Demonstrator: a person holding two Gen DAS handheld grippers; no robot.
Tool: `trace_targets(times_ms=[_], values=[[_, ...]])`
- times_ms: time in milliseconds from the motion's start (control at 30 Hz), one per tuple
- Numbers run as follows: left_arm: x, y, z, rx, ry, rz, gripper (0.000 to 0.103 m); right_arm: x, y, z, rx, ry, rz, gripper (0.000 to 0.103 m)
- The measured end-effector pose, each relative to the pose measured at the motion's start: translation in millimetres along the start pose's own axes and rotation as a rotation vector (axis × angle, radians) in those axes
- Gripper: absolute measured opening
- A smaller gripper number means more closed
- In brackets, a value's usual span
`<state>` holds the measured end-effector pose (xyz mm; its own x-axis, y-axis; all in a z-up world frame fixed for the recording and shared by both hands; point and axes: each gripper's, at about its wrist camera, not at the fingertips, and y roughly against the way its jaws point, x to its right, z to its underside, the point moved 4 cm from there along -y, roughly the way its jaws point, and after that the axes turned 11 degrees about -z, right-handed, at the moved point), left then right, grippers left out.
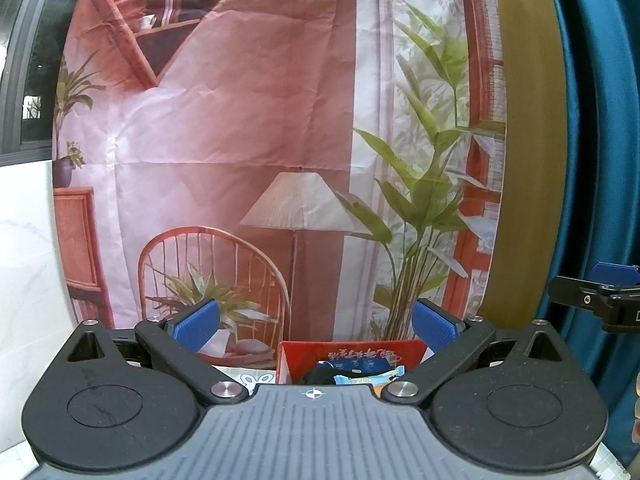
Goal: Organize soft objects
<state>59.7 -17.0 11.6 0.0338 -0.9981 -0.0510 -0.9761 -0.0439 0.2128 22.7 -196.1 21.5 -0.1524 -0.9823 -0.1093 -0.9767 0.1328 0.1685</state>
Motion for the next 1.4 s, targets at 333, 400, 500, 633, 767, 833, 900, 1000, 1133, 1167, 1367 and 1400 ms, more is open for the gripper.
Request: trace_targets(times_ms=[333,400,500,633,767,833,900,1000,1133,1167,1367,1400], values=[[-0.9,-0.1,-0.2,-0.002,0.000,-0.003,0.103,0.5,-0.2,-0.3,-0.001,-0.001,0.001,0.103],[-1.1,-0.1,0.2,-0.003,-0.003,-0.006,0.103,0.6,0.4,0.1,-0.001,-0.004,0.003,0.103],[-2.2,-2.4,0.7,-0.009,-0.004,-0.007,0.103,1.5,1.3,1.8,-0.001,-0.010,0.001,0.103],[-3.0,-2.5,0.7,-0.012,-0.002,-0.007,0.103,2.0,2.4,2.9,-0.003,-0.007,0.002,0.103],[-3.3,-2.4,0.7,-0.013,-0.003,-0.011,0.103,2.0,2.4,2.7,-0.001,-0.009,0.005,0.103],[-3.7,-3.4,-0.4,-0.016,-0.003,-0.011,0.103,2.3,3.0,3.1,-0.001,-0.009,0.005,0.103],[-4.0,-3.9,-0.4,-0.018,-0.002,-0.013,0.103,2.5,3.0,3.1,-0.001,-0.010,0.005,0.103],[-5.1,-4.3,0.0,-0.020,0.000,-0.014,0.103,2.4,2.7,3.1,-0.003,-0.008,0.003,0.103],[-4.9,-3.9,0.2,-0.018,-0.002,-0.014,0.103,2.6,2.9,2.5,-0.005,-0.006,0.002,0.103],[-5.2,-3.9,0.3,-0.017,-0.003,-0.015,0.103,2.6,3.1,2.7,-0.006,-0.006,0.002,0.103],[-4.7,-3.4,1.0,-0.007,-0.013,-0.013,0.103,2.5,2.5,1.6,-0.008,-0.005,0.001,0.103],[-4.9,-4.0,1.1,-0.008,-0.013,-0.013,0.103,2.6,2.5,1.6,-0.007,-0.006,0.001,0.103]])
